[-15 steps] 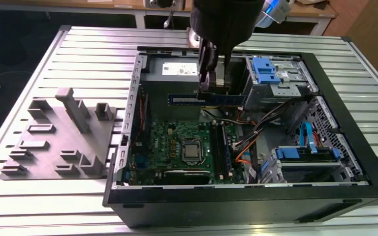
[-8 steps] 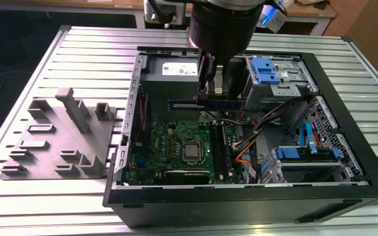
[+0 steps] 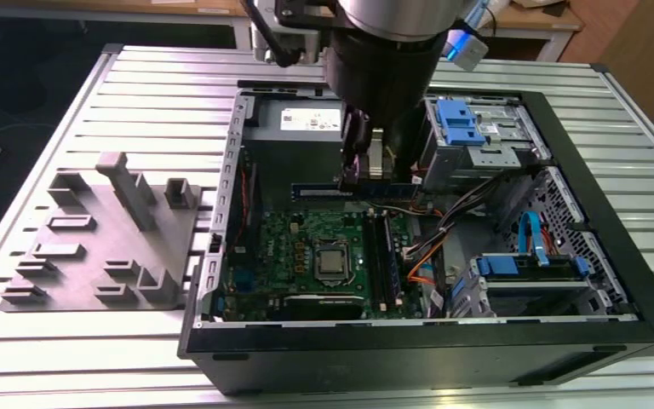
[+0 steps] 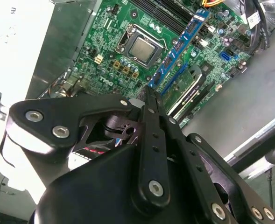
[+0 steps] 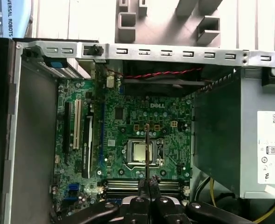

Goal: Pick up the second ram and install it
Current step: 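Pick up the second ram and move it above second insertion slot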

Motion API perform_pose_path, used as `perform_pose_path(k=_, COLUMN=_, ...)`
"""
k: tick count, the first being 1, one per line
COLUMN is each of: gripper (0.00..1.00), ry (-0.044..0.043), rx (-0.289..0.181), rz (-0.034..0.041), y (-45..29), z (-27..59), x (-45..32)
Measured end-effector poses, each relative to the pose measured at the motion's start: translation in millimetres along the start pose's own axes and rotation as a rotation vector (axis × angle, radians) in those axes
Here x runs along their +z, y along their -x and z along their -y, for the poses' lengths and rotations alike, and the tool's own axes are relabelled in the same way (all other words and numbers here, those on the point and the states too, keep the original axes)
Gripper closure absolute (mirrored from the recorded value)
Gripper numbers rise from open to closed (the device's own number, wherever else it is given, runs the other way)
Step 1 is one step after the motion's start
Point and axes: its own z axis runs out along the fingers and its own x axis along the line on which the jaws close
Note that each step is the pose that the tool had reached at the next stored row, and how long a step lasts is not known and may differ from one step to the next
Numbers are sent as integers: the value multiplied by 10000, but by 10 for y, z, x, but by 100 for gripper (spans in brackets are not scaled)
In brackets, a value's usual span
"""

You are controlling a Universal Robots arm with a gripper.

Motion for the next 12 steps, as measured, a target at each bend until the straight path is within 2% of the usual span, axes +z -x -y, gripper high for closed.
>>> perform_pose_path(k=12, gripper=92, ry=3, rx=-107, rz=-7, y=-7, z=13, x=208)
